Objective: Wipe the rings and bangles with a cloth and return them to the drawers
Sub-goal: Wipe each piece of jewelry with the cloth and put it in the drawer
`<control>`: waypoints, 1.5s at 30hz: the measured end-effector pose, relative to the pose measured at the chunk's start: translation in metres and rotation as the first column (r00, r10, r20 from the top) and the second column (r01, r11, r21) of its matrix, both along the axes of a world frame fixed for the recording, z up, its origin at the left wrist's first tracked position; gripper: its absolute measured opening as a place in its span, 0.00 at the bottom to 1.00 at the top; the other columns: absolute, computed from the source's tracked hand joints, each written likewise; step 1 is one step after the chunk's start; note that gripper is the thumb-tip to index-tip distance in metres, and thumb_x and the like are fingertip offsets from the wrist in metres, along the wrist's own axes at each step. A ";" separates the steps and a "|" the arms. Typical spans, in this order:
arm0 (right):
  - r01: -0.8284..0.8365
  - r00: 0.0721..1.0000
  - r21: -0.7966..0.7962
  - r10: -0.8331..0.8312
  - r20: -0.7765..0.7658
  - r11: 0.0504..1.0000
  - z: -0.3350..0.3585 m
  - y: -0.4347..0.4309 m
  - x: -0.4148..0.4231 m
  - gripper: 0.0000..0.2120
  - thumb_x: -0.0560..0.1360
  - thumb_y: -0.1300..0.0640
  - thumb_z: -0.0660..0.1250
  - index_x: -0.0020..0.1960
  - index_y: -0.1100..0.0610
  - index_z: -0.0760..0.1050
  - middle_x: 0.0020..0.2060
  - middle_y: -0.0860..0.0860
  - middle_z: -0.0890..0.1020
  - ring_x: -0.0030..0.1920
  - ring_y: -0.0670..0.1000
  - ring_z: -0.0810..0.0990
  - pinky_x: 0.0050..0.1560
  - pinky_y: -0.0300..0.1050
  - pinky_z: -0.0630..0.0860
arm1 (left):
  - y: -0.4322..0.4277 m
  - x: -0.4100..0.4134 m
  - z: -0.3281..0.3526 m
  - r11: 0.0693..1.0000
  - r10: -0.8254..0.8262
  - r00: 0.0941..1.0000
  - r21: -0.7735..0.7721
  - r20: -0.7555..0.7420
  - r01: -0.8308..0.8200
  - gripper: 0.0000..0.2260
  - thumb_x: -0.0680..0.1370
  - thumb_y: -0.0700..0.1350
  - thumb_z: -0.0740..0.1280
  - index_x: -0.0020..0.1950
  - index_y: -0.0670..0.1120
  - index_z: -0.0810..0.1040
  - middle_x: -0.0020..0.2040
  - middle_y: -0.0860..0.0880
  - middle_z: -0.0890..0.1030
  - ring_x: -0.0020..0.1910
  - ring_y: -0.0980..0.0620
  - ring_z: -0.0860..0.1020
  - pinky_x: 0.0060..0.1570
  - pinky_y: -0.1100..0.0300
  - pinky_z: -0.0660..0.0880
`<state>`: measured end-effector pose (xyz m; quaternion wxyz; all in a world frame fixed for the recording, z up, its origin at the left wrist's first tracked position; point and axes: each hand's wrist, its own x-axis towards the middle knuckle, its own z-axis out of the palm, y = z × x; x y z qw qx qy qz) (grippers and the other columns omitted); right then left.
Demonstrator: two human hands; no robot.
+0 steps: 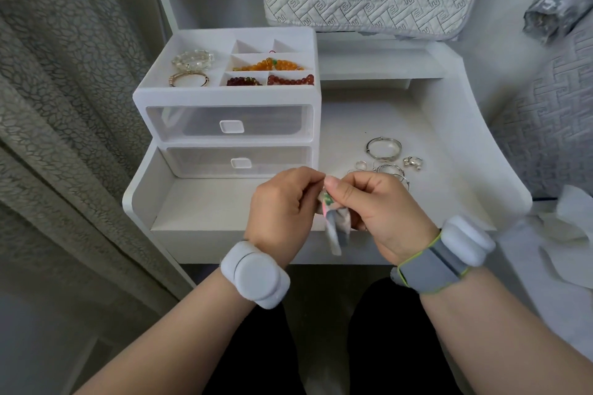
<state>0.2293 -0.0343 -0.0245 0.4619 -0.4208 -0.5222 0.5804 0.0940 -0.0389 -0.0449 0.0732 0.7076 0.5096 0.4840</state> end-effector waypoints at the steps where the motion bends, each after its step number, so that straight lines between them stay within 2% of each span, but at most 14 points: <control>1: -0.001 1.000 -0.044 0.000 -0.006 0.999 0.001 0.001 0.000 0.14 0.75 0.59 0.66 0.32 0.62 0.73 0.19 0.48 0.75 0.20 0.43 0.70 0.22 0.32 0.65 | 0.003 -0.002 -0.002 0.997 0.014 0.996 0.077 -0.091 -0.007 0.06 0.75 0.39 0.64 0.45 0.43 0.81 0.36 0.49 0.81 0.37 0.55 0.75 0.35 0.66 0.71; 4: 0.001 1.000 -0.085 -0.001 0.001 0.996 0.003 0.003 -0.002 0.14 0.74 0.58 0.67 0.32 0.62 0.73 0.22 0.51 0.74 0.20 0.44 0.68 0.21 0.32 0.63 | 0.005 -0.004 -0.002 0.995 0.008 0.993 0.101 -0.119 0.004 0.07 0.75 0.38 0.63 0.44 0.43 0.81 0.35 0.49 0.80 0.36 0.55 0.74 0.34 0.65 0.71; 7: 0.000 1.000 -0.032 0.000 -0.006 0.999 0.001 0.003 -0.004 0.12 0.73 0.58 0.68 0.32 0.60 0.75 0.24 0.52 0.76 0.25 0.47 0.73 0.25 0.34 0.69 | -0.001 -0.001 0.005 0.977 -0.028 0.980 -0.200 0.198 0.068 0.09 0.76 0.37 0.66 0.40 0.50 0.79 0.33 0.51 0.81 0.34 0.56 0.79 0.36 0.67 0.75; 11: 0.008 0.998 0.154 -0.017 0.060 0.988 -0.001 0.000 -0.005 0.11 0.73 0.58 0.69 0.31 0.57 0.76 0.26 0.51 0.78 0.30 0.49 0.76 0.36 0.43 0.74 | 0.000 0.005 0.012 0.868 0.071 0.789 -0.427 0.610 0.252 0.07 0.76 0.35 0.66 0.39 0.43 0.79 0.31 0.47 0.82 0.29 0.51 0.80 0.31 0.62 0.77; 15: -0.020 0.992 0.281 -0.017 0.129 0.960 -0.005 -0.003 -0.003 0.10 0.73 0.60 0.69 0.33 0.56 0.76 0.25 0.47 0.79 0.28 0.43 0.75 0.34 0.37 0.73 | -0.001 0.008 0.010 0.773 0.158 0.650 -0.503 0.743 0.387 0.07 0.76 0.35 0.66 0.39 0.42 0.78 0.33 0.40 0.80 0.32 0.44 0.79 0.37 0.54 0.78; 17: -0.034 0.988 0.291 -0.012 0.153 0.956 -0.006 -0.002 0.000 0.10 0.73 0.61 0.69 0.33 0.57 0.76 0.24 0.45 0.78 0.27 0.42 0.75 0.34 0.36 0.73 | -0.001 0.007 0.010 0.787 0.117 0.735 -0.513 0.668 0.342 0.06 0.76 0.36 0.66 0.40 0.44 0.78 0.34 0.41 0.81 0.32 0.45 0.80 0.38 0.54 0.78; 21: -0.045 0.991 0.212 0.016 0.136 0.976 -0.005 0.000 0.005 0.11 0.74 0.59 0.69 0.33 0.59 0.76 0.25 0.53 0.79 0.29 0.48 0.75 0.33 0.39 0.72 | 0.000 -0.001 0.012 0.936 0.000 0.965 -0.339 0.261 0.091 0.07 0.74 0.37 0.67 0.41 0.50 0.78 0.34 0.52 0.81 0.33 0.55 0.79 0.37 0.66 0.76; 23: -0.075 0.990 0.139 0.057 0.129 0.987 -0.002 0.001 0.006 0.12 0.73 0.57 0.69 0.32 0.58 0.76 0.30 0.65 0.78 0.31 0.55 0.75 0.36 0.44 0.72 | -0.002 -0.002 0.011 0.985 -0.005 0.998 -0.169 0.063 0.016 0.05 0.74 0.40 0.66 0.41 0.47 0.80 0.30 0.56 0.77 0.30 0.58 0.74 0.33 0.71 0.70; 26: -0.101 0.985 0.001 0.100 0.140 0.995 0.004 0.002 0.006 0.13 0.74 0.57 0.67 0.33 0.62 0.75 0.32 0.62 0.76 0.24 0.46 0.72 0.27 0.35 0.69 | -0.001 -0.003 0.003 0.997 0.029 0.985 0.082 -0.169 -0.015 0.08 0.73 0.41 0.61 0.36 0.42 0.76 0.29 0.53 0.73 0.29 0.53 0.68 0.28 0.65 0.66; 30: -0.119 0.982 -0.055 0.126 0.142 0.991 0.006 0.003 0.003 0.14 0.75 0.56 0.66 0.34 0.63 0.73 0.32 0.62 0.75 0.20 0.42 0.68 0.21 0.32 0.64 | 0.002 -0.008 -0.001 0.979 0.068 0.965 0.205 -0.252 -0.016 0.08 0.73 0.39 0.60 0.36 0.41 0.76 0.29 0.49 0.74 0.28 0.52 0.70 0.25 0.60 0.68; 33: -0.107 0.990 0.040 0.102 0.098 0.993 0.002 0.002 0.000 0.12 0.75 0.60 0.67 0.33 0.60 0.74 0.24 0.52 0.76 0.23 0.44 0.72 0.28 0.36 0.69 | 0.000 -0.007 0.005 0.999 -0.011 0.999 -0.039 0.036 0.013 0.05 0.73 0.39 0.66 0.39 0.44 0.80 0.31 0.52 0.79 0.33 0.55 0.75 0.32 0.69 0.71; 37: -0.099 0.990 0.224 0.074 0.120 0.970 0.000 0.002 0.001 0.08 0.73 0.61 0.68 0.35 0.59 0.76 0.21 0.46 0.76 0.23 0.41 0.72 0.29 0.36 0.70 | -0.001 -0.005 0.012 0.924 0.013 0.905 -0.351 0.425 0.152 0.06 0.73 0.36 0.69 0.38 0.45 0.79 0.32 0.47 0.82 0.30 0.54 0.80 0.33 0.63 0.78; 41: -0.148 0.986 0.288 0.116 0.124 0.946 -0.002 0.000 0.004 0.05 0.72 0.58 0.70 0.38 0.58 0.78 0.25 0.53 0.78 0.24 0.44 0.71 0.29 0.39 0.70 | -0.001 -0.004 0.015 0.849 0.040 0.784 -0.434 0.620 0.301 0.06 0.75 0.35 0.67 0.37 0.42 0.77 0.29 0.45 0.81 0.29 0.48 0.79 0.31 0.58 0.79; 45: -0.136 0.987 0.297 0.104 0.119 0.945 -0.003 0.001 0.005 0.02 0.70 0.56 0.70 0.39 0.54 0.79 0.26 0.52 0.78 0.24 0.45 0.71 0.29 0.40 0.71 | 0.001 -0.003 0.019 0.798 0.058 0.734 -0.473 0.677 0.374 0.07 0.75 0.35 0.66 0.37 0.41 0.75 0.26 0.48 0.80 0.26 0.51 0.79 0.28 0.61 0.76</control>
